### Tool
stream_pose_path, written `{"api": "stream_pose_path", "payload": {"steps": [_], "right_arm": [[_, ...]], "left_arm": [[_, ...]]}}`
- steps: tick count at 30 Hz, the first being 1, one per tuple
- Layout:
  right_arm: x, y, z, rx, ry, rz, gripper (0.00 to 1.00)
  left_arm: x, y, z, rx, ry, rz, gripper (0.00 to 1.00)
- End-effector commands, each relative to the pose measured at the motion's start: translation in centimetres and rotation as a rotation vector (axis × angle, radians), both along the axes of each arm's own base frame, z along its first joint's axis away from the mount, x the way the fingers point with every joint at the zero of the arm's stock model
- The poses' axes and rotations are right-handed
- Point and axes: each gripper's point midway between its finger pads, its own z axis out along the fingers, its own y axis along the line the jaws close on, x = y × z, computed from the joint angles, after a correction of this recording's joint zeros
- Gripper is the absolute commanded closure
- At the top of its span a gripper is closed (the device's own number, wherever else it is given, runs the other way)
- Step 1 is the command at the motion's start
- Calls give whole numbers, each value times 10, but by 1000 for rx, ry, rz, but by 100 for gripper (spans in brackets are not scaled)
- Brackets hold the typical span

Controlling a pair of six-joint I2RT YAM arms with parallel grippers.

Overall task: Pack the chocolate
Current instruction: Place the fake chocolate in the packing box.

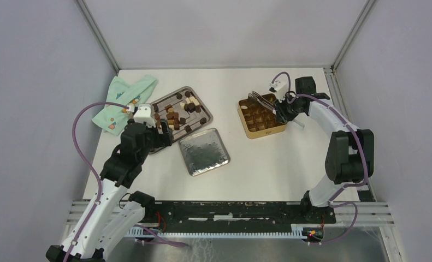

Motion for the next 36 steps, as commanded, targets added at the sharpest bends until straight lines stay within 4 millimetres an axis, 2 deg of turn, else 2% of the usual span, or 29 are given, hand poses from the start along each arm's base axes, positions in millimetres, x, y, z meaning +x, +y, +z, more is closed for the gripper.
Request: {"api": "stream_pose_path", "payload": {"steps": [1,11,18,26,30,36], "right_arm": [[9,-2,1,-1,-29,-11,69],[9,-3,0,-7,-29,-12,56],[9,-1,5,0,-39,-8,55],[6,9,22,53,-75,31,58],[-1,29,36,121,-102,110,58],[-14,83,55,156,-141,282,58]], "left_arm": [[5,-1,10,25,-49,-31,11],[4,-2,11,23,-52,-33,11],[4,-1,11,24,-52,-32,11],[4,-1,11,24,-52,-30,11],[4,0,11,26,-54,-27,11],[4,1,13,23,-62,-20,11]]}}
